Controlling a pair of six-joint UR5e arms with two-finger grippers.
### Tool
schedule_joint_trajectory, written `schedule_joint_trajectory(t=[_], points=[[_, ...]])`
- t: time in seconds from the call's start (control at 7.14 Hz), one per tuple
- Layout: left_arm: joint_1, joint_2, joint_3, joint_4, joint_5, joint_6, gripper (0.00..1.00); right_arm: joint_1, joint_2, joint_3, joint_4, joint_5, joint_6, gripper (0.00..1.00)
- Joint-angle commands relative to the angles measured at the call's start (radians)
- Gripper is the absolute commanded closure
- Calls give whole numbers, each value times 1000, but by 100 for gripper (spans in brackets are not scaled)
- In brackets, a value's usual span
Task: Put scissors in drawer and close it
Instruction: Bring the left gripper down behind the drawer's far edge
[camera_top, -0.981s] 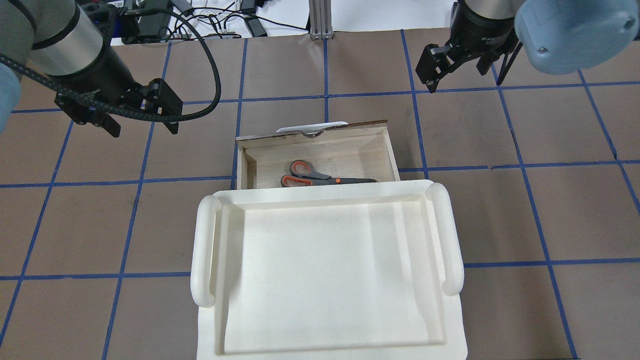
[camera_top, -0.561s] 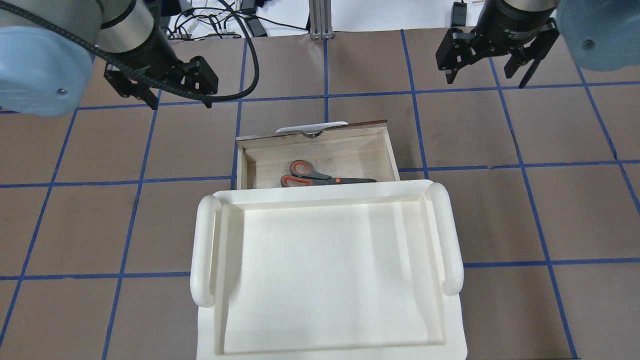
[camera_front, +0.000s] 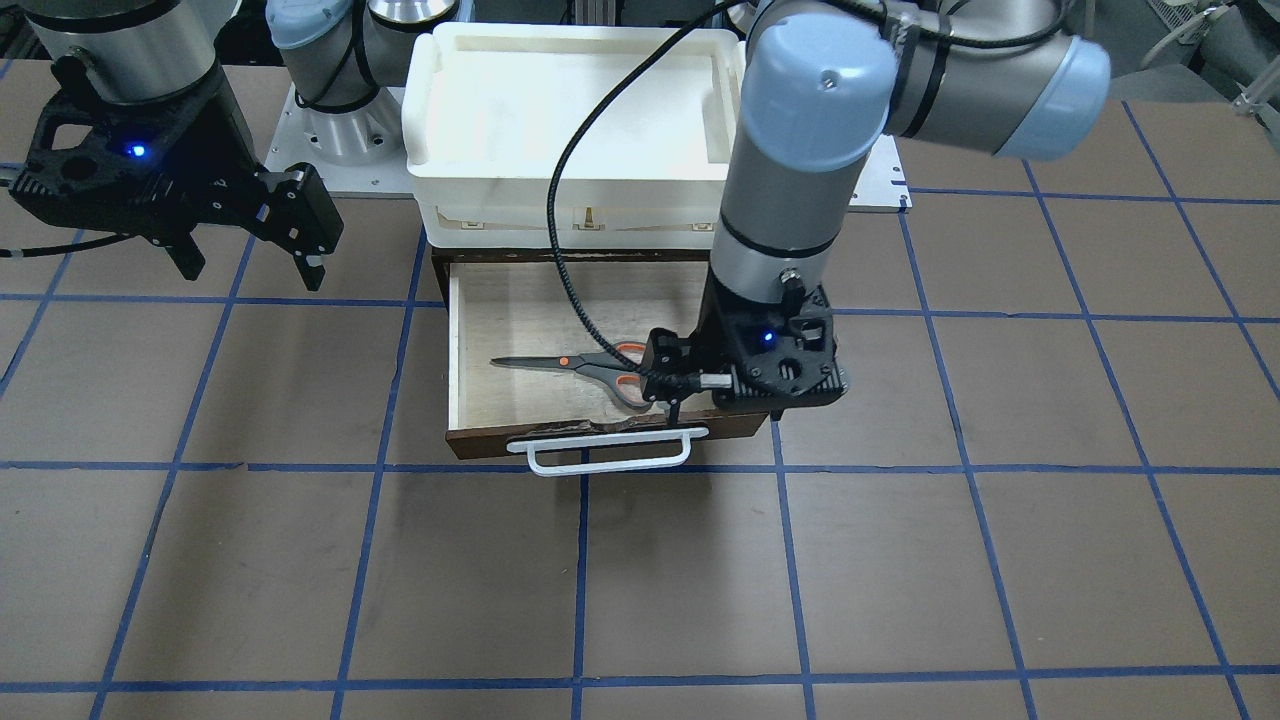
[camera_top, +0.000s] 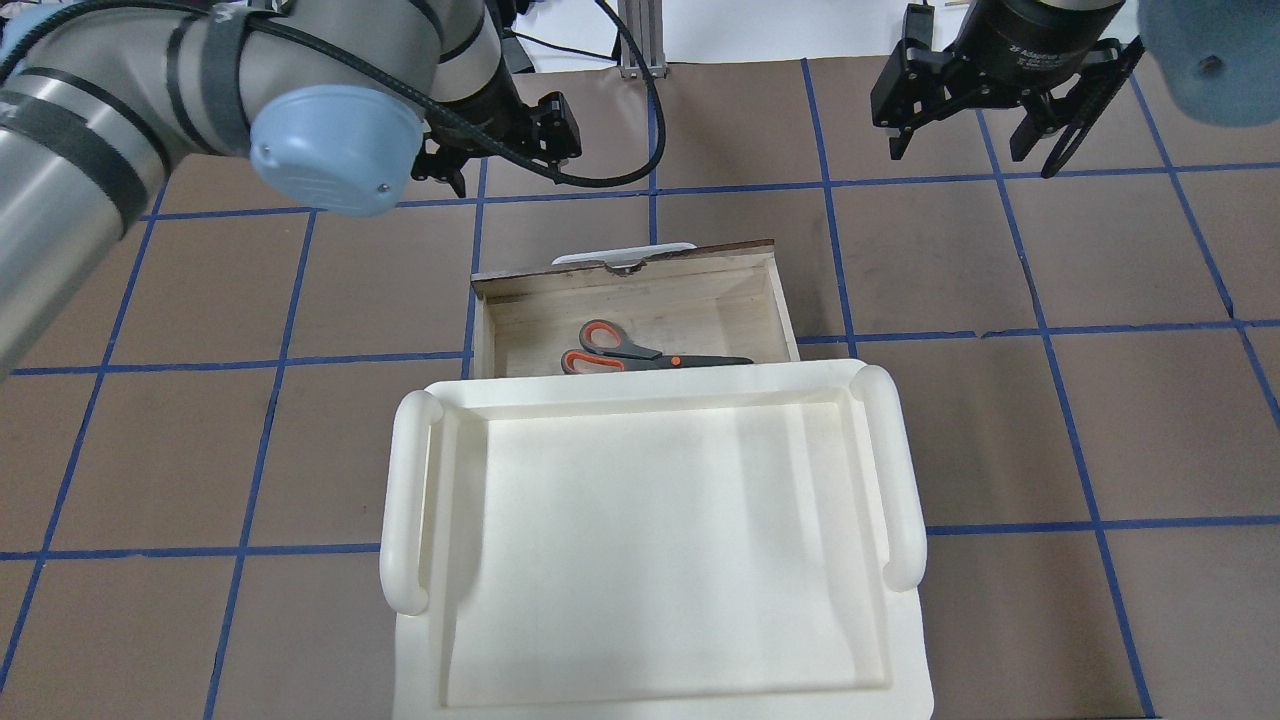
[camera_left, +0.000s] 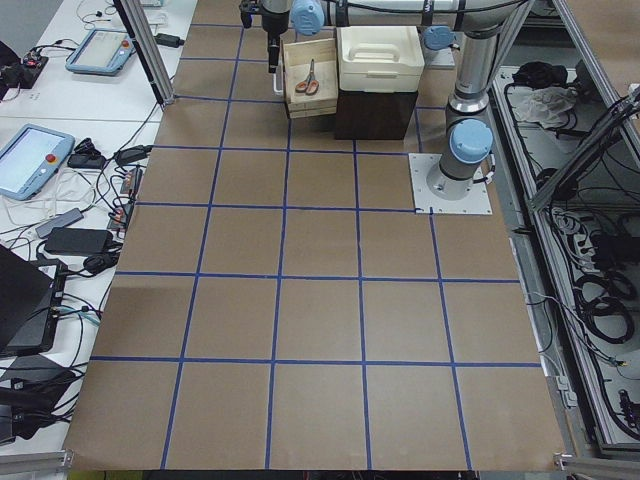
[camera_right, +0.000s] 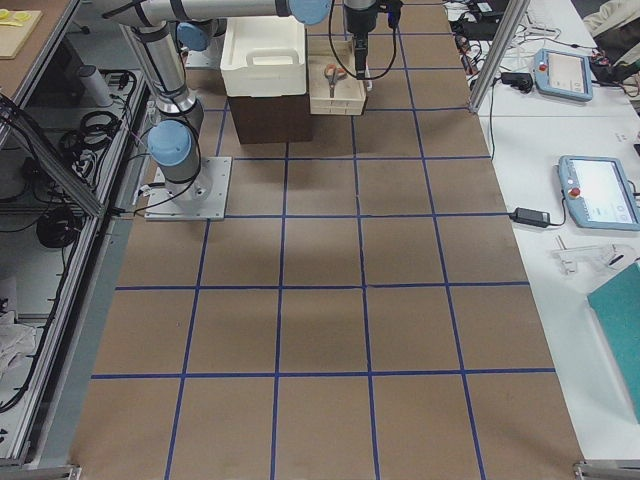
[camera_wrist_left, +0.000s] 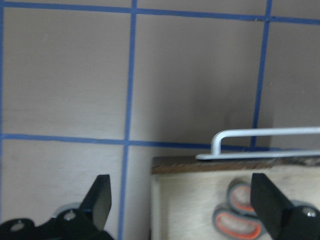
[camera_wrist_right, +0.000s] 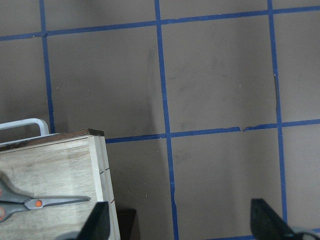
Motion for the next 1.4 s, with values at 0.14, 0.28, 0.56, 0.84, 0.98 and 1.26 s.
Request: schedule_joint_trajectory(t=[0.14,0.28,0.56,0.84,0.98,1.26], points=[[-80,-153,57,88,44,-73,0,0,2,0,-4,-15,-82,0],[-81,-189,68,88,46,-74,0,-2,3,0,-4,-21,-82,0],[-89,-227,80,56,41,-57,0,-5,3,6,-2,-14,-83,0],[-89,-270,101,-15,36,7,0,-5,3,8,-1,-14,-85,0],[-89,-287,135,-15,32,11,0,-5,3,8,-1,-12,-84,0],[-89,-307,158,-13,1,-3,0,-6,3,8,-4,-12,-126,0]])
